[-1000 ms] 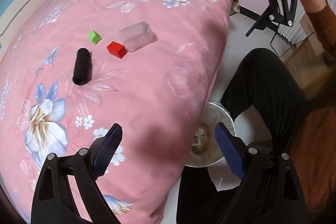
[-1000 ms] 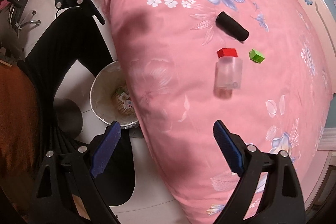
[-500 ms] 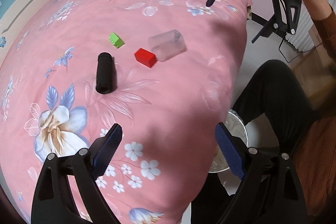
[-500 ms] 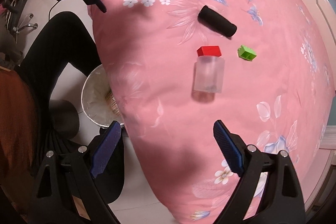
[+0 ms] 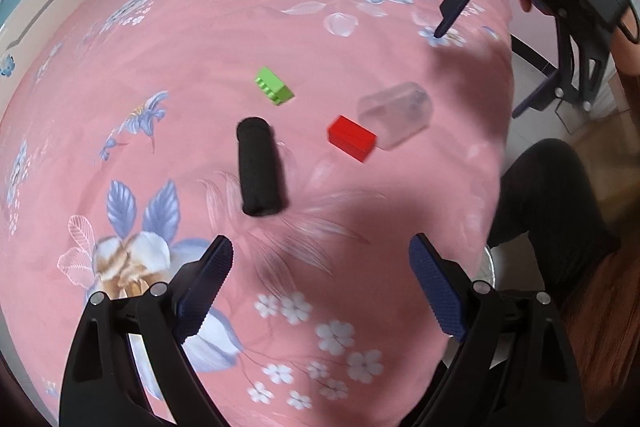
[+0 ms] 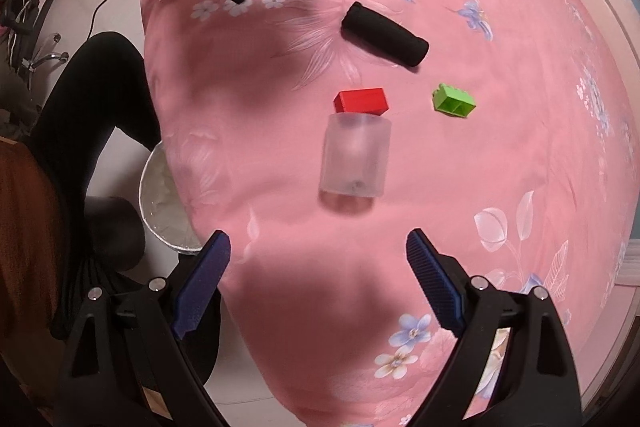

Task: Collect trash
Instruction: 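Move both tools back over the bed toward the black foam tube and clear cup, then close the left tool on the black foam tube while the right tool grasps the clear cup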

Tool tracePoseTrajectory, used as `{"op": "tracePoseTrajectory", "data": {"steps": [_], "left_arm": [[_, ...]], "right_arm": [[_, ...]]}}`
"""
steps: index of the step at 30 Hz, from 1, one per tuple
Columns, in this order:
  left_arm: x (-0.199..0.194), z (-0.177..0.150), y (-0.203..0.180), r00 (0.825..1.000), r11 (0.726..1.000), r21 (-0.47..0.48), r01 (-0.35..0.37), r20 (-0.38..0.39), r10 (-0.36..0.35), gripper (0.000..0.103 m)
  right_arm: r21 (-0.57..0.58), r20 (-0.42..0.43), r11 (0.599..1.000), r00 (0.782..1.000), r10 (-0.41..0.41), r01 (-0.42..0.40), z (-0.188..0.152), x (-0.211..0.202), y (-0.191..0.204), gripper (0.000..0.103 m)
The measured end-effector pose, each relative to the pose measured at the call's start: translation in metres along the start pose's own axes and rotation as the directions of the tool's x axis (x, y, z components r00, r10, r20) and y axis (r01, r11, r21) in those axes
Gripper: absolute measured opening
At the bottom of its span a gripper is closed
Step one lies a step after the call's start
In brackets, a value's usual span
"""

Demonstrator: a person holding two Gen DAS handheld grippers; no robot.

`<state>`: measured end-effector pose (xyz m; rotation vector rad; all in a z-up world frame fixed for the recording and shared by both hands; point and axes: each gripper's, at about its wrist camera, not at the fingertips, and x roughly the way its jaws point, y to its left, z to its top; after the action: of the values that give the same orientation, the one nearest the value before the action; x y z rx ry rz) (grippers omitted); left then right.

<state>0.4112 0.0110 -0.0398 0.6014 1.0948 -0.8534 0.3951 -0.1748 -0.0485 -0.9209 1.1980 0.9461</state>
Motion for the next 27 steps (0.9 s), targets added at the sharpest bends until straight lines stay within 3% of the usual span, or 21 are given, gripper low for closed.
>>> {"op": "tracePoseTrajectory", "data": {"steps": [16,27], "left_arm": [[0.047,0.035,0.035,0.997,1.0,0.016,0.016,-0.069,-0.015,0.091],[0.075,0.043,0.055,0.996,1.0,-0.012,0.021,-0.087,-0.022,0.091]], "right_arm": [[0.009,0.034,1.0,0.999,0.015,-0.015,0.007,0.02,-0.033,0.088],[0.0,0.044,1.0,0.999,0.027,-0.027,0.018,0.039,-0.043,0.088]]}}
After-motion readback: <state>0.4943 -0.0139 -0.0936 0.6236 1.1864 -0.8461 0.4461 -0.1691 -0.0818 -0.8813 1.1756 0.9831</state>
